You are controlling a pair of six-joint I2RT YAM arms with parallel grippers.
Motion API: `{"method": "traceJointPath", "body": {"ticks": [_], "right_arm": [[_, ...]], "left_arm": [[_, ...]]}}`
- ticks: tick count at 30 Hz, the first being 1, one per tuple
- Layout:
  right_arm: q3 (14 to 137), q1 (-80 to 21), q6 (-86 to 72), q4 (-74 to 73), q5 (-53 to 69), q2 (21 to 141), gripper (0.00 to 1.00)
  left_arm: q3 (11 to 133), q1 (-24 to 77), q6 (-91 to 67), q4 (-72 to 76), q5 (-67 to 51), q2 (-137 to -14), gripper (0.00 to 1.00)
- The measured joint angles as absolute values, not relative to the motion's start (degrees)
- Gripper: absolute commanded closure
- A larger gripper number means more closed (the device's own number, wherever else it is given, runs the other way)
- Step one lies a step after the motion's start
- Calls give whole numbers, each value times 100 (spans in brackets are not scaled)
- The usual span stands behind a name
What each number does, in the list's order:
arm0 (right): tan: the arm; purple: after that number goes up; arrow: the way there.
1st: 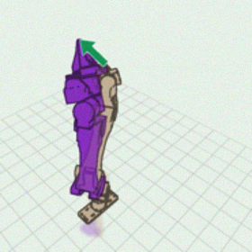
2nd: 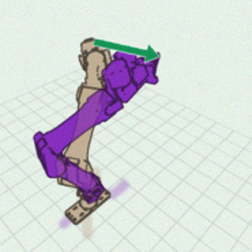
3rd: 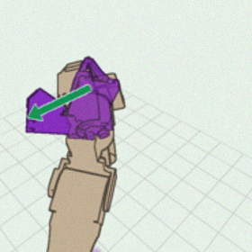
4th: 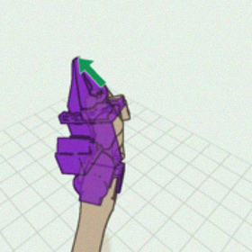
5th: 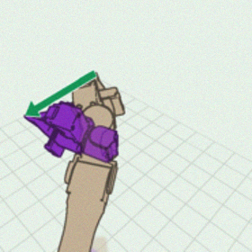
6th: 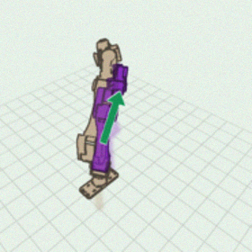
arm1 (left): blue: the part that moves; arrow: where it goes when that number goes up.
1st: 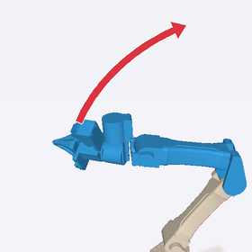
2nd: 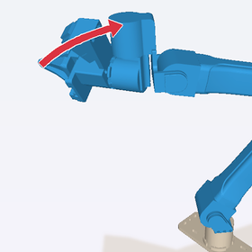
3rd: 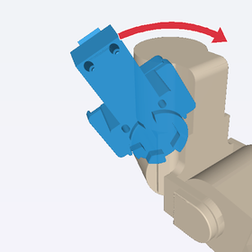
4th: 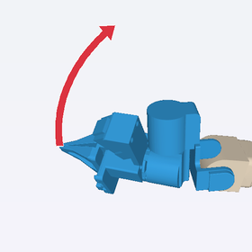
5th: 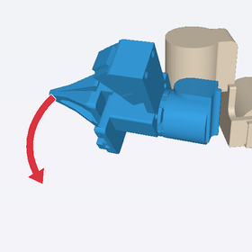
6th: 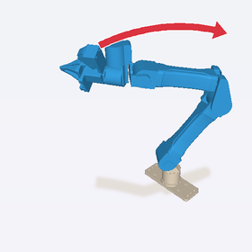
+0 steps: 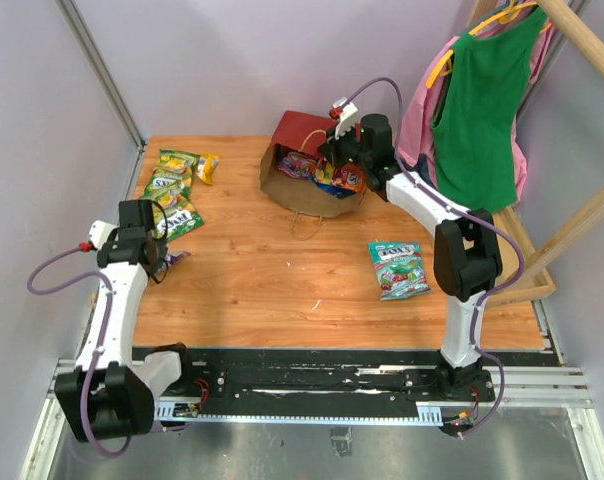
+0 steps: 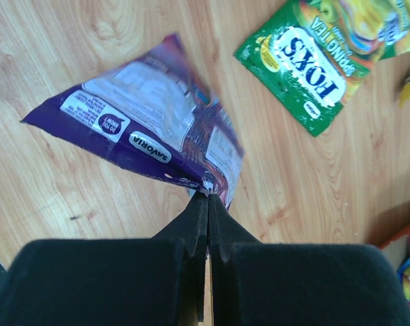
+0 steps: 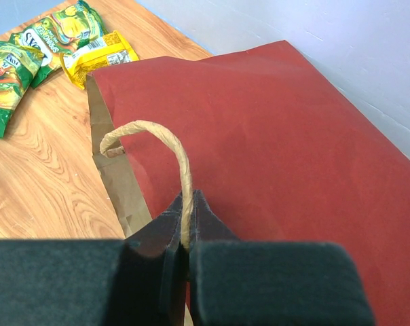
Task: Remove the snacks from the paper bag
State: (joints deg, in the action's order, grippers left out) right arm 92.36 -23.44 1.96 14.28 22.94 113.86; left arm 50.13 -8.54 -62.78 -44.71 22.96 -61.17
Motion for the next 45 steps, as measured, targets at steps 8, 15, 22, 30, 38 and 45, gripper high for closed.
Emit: {"method": "traceJointPath", "body": {"ticks": [8, 15, 22, 30, 38, 45], "right_arm": [[9238, -2344, 198, 1365, 2294, 11303, 99], [9236, -2344, 119, 1372, 2333, 11277, 99], [9227, -2344, -12, 1393, 2429, 11271, 99], [9227, -2344, -10, 1387, 2447, 11227, 99], [9227, -2344, -10, 1350, 2469, 11163, 99], [9227, -2346, -102, 1361, 2606, 11120, 99]], "left_arm": [[5883, -856, -6285, -5605, 2342, -5221, 99], [6154, -860, -6324, -6018, 2338, -6298, 100], [6759, -917, -6364, -5977, 2727, -8285, 99], [7437, -947, -6364, -5859, 2886, -8394, 99], [6980, -963, -6379, -6160, 2880, -7253, 100], [6906, -965, -6462, -6733, 3135, -5806, 47]]}}
